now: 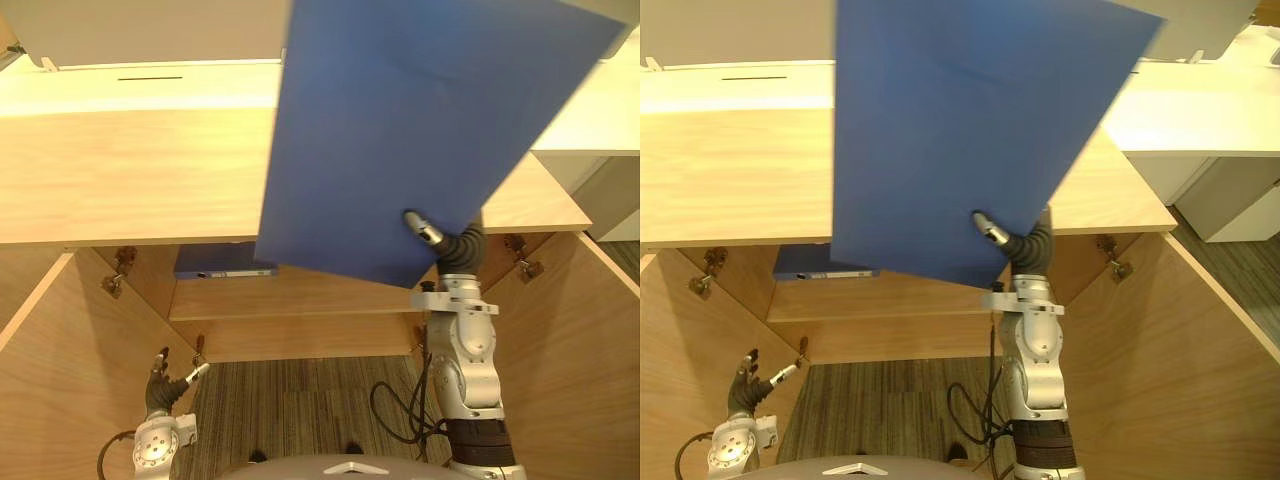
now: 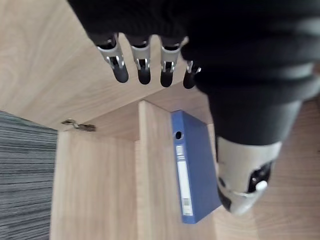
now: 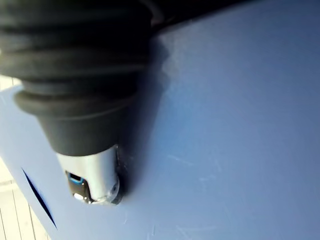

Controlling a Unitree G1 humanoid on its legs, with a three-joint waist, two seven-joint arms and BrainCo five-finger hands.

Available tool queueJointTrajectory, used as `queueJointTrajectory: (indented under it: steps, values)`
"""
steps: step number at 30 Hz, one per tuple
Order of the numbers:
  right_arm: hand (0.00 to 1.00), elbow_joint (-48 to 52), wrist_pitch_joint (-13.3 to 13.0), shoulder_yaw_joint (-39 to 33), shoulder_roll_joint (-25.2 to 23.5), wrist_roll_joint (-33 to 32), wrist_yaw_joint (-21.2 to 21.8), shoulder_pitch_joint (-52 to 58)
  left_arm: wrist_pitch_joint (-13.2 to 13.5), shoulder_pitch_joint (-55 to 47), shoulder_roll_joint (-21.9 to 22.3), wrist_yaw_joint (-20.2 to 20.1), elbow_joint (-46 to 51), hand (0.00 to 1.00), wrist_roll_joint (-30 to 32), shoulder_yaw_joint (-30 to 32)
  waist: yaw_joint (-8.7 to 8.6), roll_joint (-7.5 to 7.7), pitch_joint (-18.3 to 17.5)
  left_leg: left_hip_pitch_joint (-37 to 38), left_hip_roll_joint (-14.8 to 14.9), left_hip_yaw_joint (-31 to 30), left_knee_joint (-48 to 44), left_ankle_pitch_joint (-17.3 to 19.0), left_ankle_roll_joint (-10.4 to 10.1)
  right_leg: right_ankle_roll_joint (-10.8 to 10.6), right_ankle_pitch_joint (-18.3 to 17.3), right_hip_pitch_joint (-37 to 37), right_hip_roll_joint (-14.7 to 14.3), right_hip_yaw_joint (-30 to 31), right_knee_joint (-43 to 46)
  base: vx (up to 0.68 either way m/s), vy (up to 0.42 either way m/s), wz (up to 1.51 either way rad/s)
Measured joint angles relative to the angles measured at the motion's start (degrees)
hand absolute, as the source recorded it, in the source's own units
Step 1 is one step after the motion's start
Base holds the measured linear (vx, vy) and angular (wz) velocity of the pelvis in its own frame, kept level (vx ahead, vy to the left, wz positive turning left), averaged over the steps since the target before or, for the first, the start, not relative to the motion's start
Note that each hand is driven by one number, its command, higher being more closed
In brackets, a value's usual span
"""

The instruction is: Walk over to the cabinet, pick up the folder, carry it to the office cabinet, place the folder inside the office cabinet, then close the office cabinet door

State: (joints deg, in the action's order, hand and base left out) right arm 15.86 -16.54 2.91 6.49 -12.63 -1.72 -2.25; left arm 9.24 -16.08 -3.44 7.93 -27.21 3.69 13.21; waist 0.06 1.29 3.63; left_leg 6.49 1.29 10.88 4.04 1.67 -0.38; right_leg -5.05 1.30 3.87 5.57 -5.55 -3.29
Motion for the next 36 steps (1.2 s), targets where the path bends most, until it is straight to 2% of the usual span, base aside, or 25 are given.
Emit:
queueJointTrajectory:
  steps: [4, 8, 11, 12, 19, 23, 26, 30, 36]
  values:
    - [1.0, 0.02, 0.02, 6.24, 1.84, 4.18, 0.44, -1.5, -0.16, 2.0, -0.52, 0.02, -4.06, 0.0, 0.54, -1.47, 0.31, 0.37, 2.89, -3.63, 0.26, 0.13, -3.0, 0.76, 0.1, 0.42, -0.83, -3.93, 0.21, 0.37, 3.34, -0.07, -0.016, -0.02]
    - [1.0, -0.53, 0.03, 12.68, 4.25, 9.46, -0.02, -8.39, -0.12, 7.78, -2.5, 0.16, -9.04, 0.0, 1.0, -4.13, 0.31, 0.06, 9.14, -16.24, 2.04, 0.28, -18.91, 6.17, 0.06, 0.68, -4.6, -15.57, 0.43, 1.82, 15.82, -0.15, -0.027, -0.08]
    - [1.0, -2.49, 0.34, 16.41, 5.26, 13.16, -0.57, -12.23, -0.1, 11.17, -3.67, 0.43, -11.79, 0.0, 1.14, -6.42, 0.34, -0.14, 12.79, -21.18, 2.59, 0.29, -24.26, 7.67, 0.17, 0.91, -6.44, -21.28, 0.58, 2.54, 22.13, -0.15, -0.018, -0.1]
    - [1.0, -3.67, 0.53, 18.84, 5.34, 14.55, -1.04, -13.77, -0.11, 12.33, -3.84, 0.57, -12.42, 0.0, 1.33, -7.23, 0.46, -0.23, 13.96, -24.66, 3.28, 0.78, -27.99, 8.98, 0.28, 0.98, -7.55, -25.34, 0.48, 3.39, 26.12, -0.18, -0.008, -0.17]
    - [1.0, -3.53, 0.91, 25.35, 6.86, 22.64, -2.73, -14.05, -0.14, 16.24, -2.65, 1.11, -11.54, 0.0, 1.64, -10.7, 0.82, -1.86, 17.6, -41.06, 7.33, 0.93, -46.66, 15.87, 0.24, 2.06, -13.59, -42.54, 0.0, 4.96, 43.91, -0.16, -0.01, -0.12]
    - [1.0, -3.26, 2.0, 25.26, 9.11, 24.08, -2.7, -15.07, -0.16, 18.98, -1.82, 1.67, -9.31, 0.0, 1.66, -11.07, 1.3, -2.27, 19.13, -49.73, 9.5, 0.61, -53.77, 17.76, 0.35, 2.46, -14.61, -51.31, -1.02, 5.2, 49.99, -0.14, -0.033, -0.13]
    - [1.0, -3.3, 2.31, 22.29, 10.73, 22.09, -2.49, -15.8, -0.14, 21.84, -1.57, 1.67, -6.34, 0.0, 1.67, -11.67, 1.34, -2.23, 21.63, -55.73, 10.39, -0.36, -58.74, 18.59, 0.35, 2.69, -15.36, -57.13, -1.11, 4.87, 55.08, -0.12, -0.031, 0.02]
    - [1.0, -6.58, 3.03, 14.07, 12.4, 12.28, -2.29, -17.77, 0.03, 24.6, -1.95, 1.56, -2.53, 0.0, 1.58, -12.17, 1.53, -2.22, 24.23, -62.49, 10.91, -1.6, -62.53, 18.81, 0.35, 2.83, -15.94, -63.41, -1.09, 4.58, 58.91, -0.12, -0.036, 0.06]
    - [1.0, -13.23, 3.13, 4.54, 14.3, -1.41, -3.73, -20.82, 0.91, 25.85, -3.06, 1.21, -0.59, 0.0, 1.35, -12.17, 2.04, -2.23, 24.82, -67.12, 11.27, -2.92, -63.39, 18.4, 0.21, 3.21, -15.72, -67.23, -1.14, 3.3, 59.67, -0.04, -0.05, 0.04]
